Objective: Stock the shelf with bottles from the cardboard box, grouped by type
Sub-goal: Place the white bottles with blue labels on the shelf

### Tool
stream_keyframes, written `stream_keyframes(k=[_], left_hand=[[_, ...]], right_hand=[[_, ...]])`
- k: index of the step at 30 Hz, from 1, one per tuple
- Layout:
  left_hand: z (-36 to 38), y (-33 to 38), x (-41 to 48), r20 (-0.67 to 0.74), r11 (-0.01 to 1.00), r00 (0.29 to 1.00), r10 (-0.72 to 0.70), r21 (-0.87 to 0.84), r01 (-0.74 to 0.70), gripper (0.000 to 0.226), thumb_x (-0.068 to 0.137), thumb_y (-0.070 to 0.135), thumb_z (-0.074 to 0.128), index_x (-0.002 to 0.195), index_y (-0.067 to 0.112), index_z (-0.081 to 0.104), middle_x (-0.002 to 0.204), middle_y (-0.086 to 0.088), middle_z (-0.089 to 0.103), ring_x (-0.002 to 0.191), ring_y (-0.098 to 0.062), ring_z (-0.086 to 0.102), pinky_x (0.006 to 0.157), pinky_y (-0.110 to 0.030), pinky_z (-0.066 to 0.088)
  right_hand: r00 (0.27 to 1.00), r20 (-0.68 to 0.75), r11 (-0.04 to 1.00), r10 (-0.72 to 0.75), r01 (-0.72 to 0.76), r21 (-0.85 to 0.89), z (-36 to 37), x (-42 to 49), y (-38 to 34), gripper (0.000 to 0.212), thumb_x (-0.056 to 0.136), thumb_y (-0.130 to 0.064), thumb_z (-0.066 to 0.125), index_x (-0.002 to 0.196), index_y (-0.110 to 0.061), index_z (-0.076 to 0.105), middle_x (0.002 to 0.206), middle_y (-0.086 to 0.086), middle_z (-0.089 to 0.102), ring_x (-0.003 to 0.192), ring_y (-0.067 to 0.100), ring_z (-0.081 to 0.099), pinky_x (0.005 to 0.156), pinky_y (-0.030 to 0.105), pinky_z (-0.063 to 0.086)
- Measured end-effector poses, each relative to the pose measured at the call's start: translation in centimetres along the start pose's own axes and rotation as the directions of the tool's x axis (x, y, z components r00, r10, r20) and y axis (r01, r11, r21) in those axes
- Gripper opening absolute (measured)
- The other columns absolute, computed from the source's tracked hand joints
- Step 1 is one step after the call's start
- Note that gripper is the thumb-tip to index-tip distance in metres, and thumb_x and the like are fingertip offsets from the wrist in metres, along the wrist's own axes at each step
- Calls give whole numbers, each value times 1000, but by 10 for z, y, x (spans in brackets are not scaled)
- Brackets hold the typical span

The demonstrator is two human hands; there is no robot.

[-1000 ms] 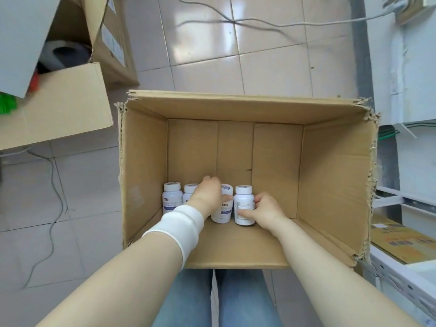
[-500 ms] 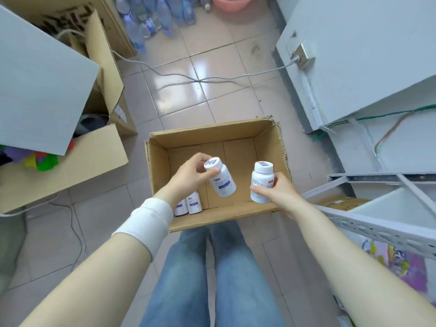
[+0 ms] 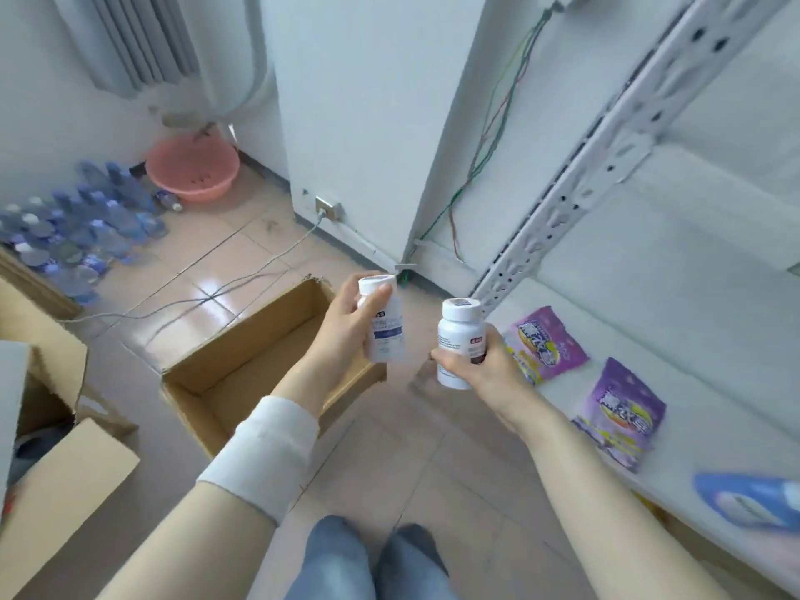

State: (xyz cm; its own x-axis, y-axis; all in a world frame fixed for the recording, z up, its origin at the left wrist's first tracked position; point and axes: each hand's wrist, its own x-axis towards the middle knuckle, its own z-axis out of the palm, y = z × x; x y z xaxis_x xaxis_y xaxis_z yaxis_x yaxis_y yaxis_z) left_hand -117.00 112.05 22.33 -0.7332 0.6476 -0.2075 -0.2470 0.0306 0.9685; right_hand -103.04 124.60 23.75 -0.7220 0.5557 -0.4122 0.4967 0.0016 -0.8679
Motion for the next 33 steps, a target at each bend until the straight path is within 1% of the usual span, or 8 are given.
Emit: stream_keyframes(k=[6,9,13,21,23,27,31,33], left_hand=[[149,51,-44,204,995,976,77,-75,-62,7,93,35,50,97,31,55,90,2,66,82,-15,62,73,-33,52],[245,66,-82,338,985,931,138,-141,-95,6,93,28,51,95,25,55,76,5,69,72,-14,68,67,-34,56],[382,73,-150,465,981,868,176,-154,-116,7,94,29,50,92,24,54,75,6,69,63,-13,70,61,-32,57],[623,92,-264,698,975,685,208,-90,-205,12,92,35,53,93,23,53,84,-2,66,64,-11,70,60,-29,56],[661,95,-275,723,972,656,216,-95,-215,11,91,34,54,94,24,54,85,-2,67,65,-11,70,61,-28,56],[759,91,-300,775,969,598,202,-71,-235,17,88,40,57,95,24,56,104,-13,67,88,-27,68,81,-43,54],[851,90,-309,813,972,539,219,-132,-195,17,89,37,58,95,21,57,84,-1,70,73,-18,71,66,-34,58],[897,91,-306,824,967,517,233,-139,-214,16,88,38,59,92,23,59,81,2,71,80,-21,70,75,-39,56]], right_hand=[[993,-92,966,-68,89,242,-120,-118,12,32,91,-21,54,122,-19,47,122,2,59,114,12,55,101,31,41],[982,-167,907,-94,153,392,-193,-187,39,34,83,-24,56,116,-24,51,116,-4,64,110,9,60,96,27,47],[920,-383,913,-83,224,340,-297,-280,84,32,88,-27,57,118,-20,50,121,3,61,119,23,55,107,49,38],[767,-637,850,-76,384,361,-469,-423,139,28,91,-21,53,118,-18,45,118,9,58,115,28,57,88,32,52],[734,-675,808,-70,439,393,-497,-439,144,32,92,-19,50,123,-13,43,119,11,56,114,27,56,92,38,50],[666,-741,743,-91,541,395,-576,-475,170,35,94,-16,46,127,-9,42,117,9,56,105,20,57,91,41,50],[636,-765,760,-107,549,349,-664,-496,191,24,93,-16,47,117,-17,47,121,10,56,111,25,56,88,36,50],[624,-774,773,-110,544,328,-711,-504,199,25,92,-16,48,117,-20,47,122,8,56,113,25,56,92,38,48]])
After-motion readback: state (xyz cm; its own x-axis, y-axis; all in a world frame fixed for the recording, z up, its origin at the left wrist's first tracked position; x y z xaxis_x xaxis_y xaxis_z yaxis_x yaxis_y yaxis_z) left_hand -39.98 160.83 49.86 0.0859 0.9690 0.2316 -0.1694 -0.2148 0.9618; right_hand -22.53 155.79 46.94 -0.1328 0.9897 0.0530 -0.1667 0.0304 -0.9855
